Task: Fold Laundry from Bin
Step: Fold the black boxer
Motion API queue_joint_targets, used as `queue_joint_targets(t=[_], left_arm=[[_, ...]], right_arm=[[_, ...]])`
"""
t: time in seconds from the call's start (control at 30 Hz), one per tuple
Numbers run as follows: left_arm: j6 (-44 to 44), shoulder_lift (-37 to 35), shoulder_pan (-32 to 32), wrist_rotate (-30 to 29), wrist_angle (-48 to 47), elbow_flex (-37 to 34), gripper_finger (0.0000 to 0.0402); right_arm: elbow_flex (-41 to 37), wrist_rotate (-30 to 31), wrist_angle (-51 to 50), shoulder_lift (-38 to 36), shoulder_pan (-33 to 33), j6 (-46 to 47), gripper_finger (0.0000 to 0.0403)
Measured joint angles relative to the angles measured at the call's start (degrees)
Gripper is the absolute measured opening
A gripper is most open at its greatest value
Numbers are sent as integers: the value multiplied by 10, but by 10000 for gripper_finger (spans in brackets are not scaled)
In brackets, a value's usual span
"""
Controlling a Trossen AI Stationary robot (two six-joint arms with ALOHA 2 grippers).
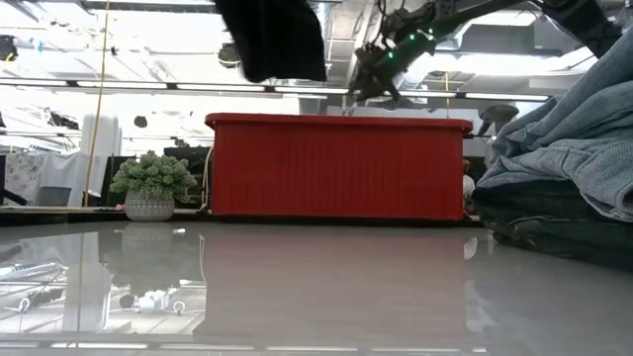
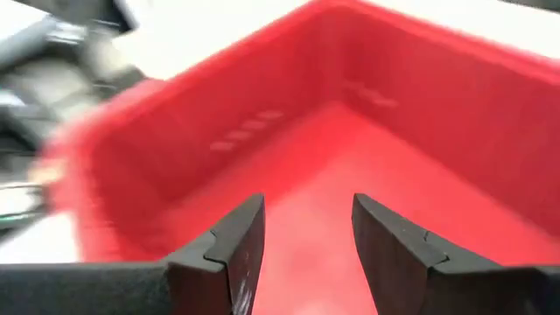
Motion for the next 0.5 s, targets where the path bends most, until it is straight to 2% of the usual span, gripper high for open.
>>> queue_joint_targets(t=[0.1, 0.27, 0.33, 0.43, 0.5], left_arm=[[10, -32, -73, -82, -133, 0, 0], [-99, -58, -190, -282, -311, -11, 0], [-137, -74, -233, -306, -297, -48, 0], [-166, -96, -287, -275, -264, -114, 0], [-192, -103, -317, -291, -258, -161, 0]], right_arm=[[0, -66, 1, -15, 24, 28, 198], [0, -139, 2, -40, 71, 88, 198], [0, -146, 1, -51, 94, 99, 198], [0, -146, 4, -67, 133, 102, 198], [0, -147, 4, -77, 157, 102, 198]])
